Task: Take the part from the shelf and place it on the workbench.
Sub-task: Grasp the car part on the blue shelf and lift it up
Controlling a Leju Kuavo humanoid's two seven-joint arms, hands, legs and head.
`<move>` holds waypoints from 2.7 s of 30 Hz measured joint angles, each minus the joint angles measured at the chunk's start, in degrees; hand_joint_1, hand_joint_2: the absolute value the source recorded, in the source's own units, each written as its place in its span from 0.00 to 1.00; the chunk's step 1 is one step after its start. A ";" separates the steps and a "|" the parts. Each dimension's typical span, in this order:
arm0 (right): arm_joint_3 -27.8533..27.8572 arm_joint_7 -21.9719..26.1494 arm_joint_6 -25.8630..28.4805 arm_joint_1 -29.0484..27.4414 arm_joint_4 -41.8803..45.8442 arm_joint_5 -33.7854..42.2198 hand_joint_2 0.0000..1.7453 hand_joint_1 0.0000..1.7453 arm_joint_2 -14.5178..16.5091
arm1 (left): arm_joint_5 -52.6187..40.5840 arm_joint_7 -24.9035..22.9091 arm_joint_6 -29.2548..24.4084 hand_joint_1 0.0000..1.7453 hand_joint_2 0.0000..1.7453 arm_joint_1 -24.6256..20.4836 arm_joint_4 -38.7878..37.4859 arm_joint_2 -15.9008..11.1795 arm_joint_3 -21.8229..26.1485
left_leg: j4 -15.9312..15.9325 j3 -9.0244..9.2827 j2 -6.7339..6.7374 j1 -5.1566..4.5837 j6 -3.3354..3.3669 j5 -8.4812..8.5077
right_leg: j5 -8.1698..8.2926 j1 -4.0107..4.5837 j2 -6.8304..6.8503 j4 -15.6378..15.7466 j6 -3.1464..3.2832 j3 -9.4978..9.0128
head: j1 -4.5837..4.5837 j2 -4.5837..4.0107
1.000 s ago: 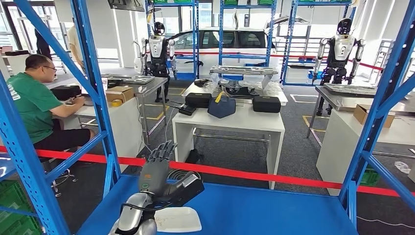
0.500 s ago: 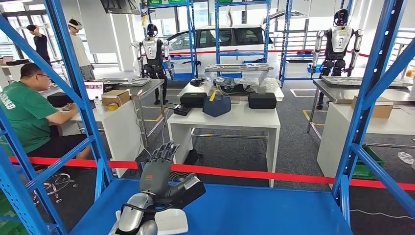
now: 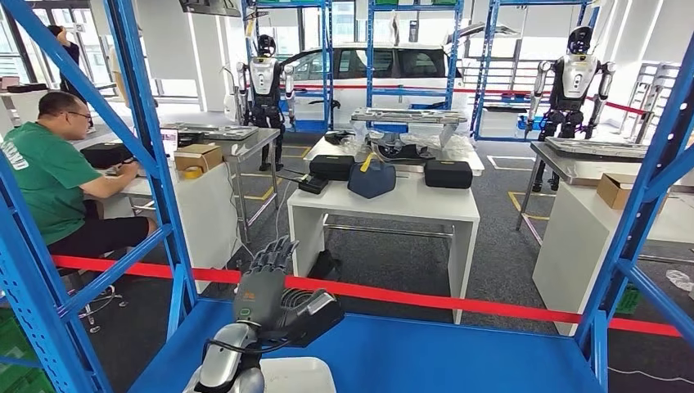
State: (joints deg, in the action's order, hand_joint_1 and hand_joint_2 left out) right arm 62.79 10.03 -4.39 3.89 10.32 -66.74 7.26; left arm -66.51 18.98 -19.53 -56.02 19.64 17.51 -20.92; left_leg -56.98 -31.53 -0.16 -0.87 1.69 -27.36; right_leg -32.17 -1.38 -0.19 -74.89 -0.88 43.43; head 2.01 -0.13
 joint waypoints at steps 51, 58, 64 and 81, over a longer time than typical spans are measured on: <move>0.71 -0.70 0.00 0.08 -0.04 0.67 0.00 0.00 -0.05 | 3.82 14.07 18.88 0.00 1.00 2.34 -0.72 -0.70 -3.47 | -0.81 -3.70 -0.55 -0.03 -1.71 2.72 | 4.36 -0.15 -0.09 16.77 0.49 -10.65 | 0.09 0.00; 1.42 -0.70 0.00 0.08 -0.04 0.62 0.00 0.00 -0.05 | 5.11 17.68 23.71 0.00 1.00 4.17 -0.71 -0.74 -6.89 | -0.81 -3.70 -0.56 -0.04 -1.71 2.71 | 4.36 -0.17 -0.09 16.77 0.49 -10.67 | 0.09 0.00; 1.53 -0.70 0.00 0.08 -0.04 0.39 0.00 0.00 -0.05 | 5.46 19.90 25.01 0.00 1.00 6.85 -0.71 -0.84 -10.84 | -0.81 -3.70 -0.56 -0.04 -1.71 2.71 | 4.35 -0.17 -0.09 16.77 0.47 -10.67 | 0.09 0.00; 2.33 -0.70 0.00 0.07 -0.04 0.04 0.00 0.00 -0.05 | 9.31 20.61 26.58 0.00 1.00 10.31 -0.87 -1.81 -19.46 | -0.81 -3.70 -0.55 -0.04 -1.71 2.71 | 4.34 -0.17 -0.09 16.77 0.46 -10.67 | 0.09 0.00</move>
State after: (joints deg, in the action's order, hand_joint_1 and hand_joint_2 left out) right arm 65.12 9.33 -4.39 3.96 10.27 -66.70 7.21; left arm -57.21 39.58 7.05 -45.71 18.77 15.70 -40.37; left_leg -57.79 -35.22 -0.71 -0.90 -0.01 -24.65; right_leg -27.83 -1.55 -0.28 -58.12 -0.42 32.76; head 2.10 -0.13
